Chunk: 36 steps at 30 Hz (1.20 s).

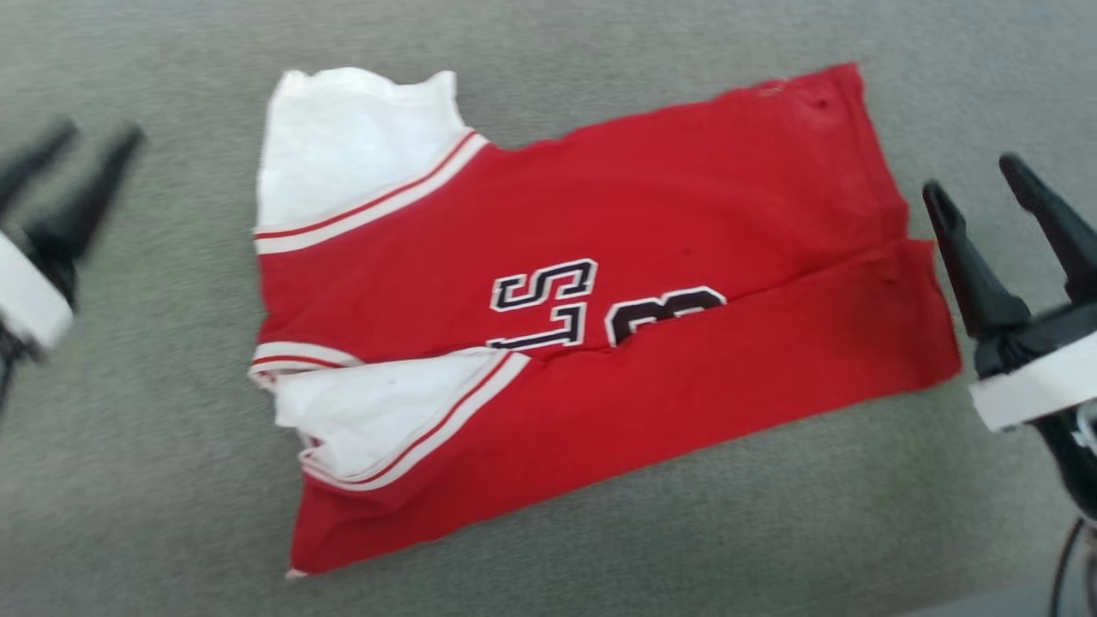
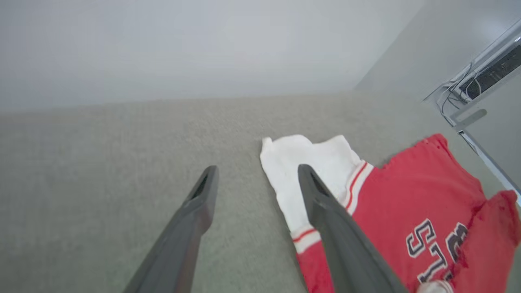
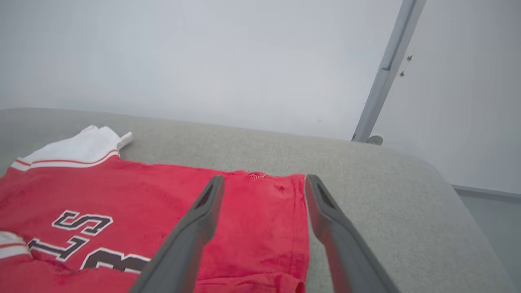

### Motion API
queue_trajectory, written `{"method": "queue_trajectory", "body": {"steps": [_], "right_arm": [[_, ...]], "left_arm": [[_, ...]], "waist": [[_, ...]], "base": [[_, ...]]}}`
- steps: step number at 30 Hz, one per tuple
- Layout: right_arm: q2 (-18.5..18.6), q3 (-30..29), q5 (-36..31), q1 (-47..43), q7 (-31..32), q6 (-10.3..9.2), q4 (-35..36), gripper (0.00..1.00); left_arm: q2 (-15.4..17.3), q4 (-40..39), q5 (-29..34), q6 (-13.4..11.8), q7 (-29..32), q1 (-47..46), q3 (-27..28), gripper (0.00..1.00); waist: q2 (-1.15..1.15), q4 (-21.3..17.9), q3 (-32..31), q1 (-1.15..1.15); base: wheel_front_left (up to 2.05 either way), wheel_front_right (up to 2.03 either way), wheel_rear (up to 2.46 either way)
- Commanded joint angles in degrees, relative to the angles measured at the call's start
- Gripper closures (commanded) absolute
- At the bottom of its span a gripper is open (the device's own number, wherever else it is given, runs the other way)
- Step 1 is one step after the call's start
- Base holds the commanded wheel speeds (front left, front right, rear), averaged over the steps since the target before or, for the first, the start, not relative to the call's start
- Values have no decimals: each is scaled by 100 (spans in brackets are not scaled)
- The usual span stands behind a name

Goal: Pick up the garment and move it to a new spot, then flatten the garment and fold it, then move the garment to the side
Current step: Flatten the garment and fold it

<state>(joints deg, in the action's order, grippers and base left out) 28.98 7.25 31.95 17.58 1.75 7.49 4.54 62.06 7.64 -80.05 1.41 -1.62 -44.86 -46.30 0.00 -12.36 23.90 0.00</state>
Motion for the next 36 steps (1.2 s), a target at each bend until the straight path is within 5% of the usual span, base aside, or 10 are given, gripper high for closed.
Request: {"method": "queue_trajectory", "body": {"steps": [1,7,17,25,26,27,28,30,36], "right_arm": [[-241,-69,-145,93,-329,0,-94,0],[-860,-180,-467,165,-1013,0,-273,0],[-1133,24,-478,206,-1158,-1,-443,0],[-1051,216,-469,307,-1179,0,-442,0],[-1016,247,-481,325,-1138,0,-430,0],[-979,266,-494,359,-1096,0,-408,0],[-942,287,-503,412,-1062,0,-394,0],[-842,336,-518,563,-944,0,-366,0],[-420,767,-453,1373,-58,0,-433,0]], "left_arm": [[-165,306,26,-49,23,-267,84,0],[-432,1353,328,-152,835,-1278,5,0],[-717,2252,-122,9,4463,-2769,-567,0],[-945,2394,-10,133,5323,-2998,-905,3],[-992,2422,14,158,5389,-2997,-949,16],[-1036,2446,22,156,5441,-3003,-980,51],[-1069,2458,34,183,5489,-3006,-1008,58],[-1155,2472,17,238,5594,-3044,-1055,100],[-1301,2538,184,383,5458,-3252,-1090,100]], "waist": [[0,-233,121,0],[0,-632,333,0],[0,-1111,794,0],[0,-1201,971,0],[0,-1190,983,0],[0,-1178,996,0],[0,-1166,1004,0],[0,-1129,1021,0],[0,-954,1136,0]], "base": [[0,0,0],[0,0,0],[0,0,0],[0,0,0],[0,0,0],[0,0,0],[0,0,0],[0,0,0],[0,0,0]]}}
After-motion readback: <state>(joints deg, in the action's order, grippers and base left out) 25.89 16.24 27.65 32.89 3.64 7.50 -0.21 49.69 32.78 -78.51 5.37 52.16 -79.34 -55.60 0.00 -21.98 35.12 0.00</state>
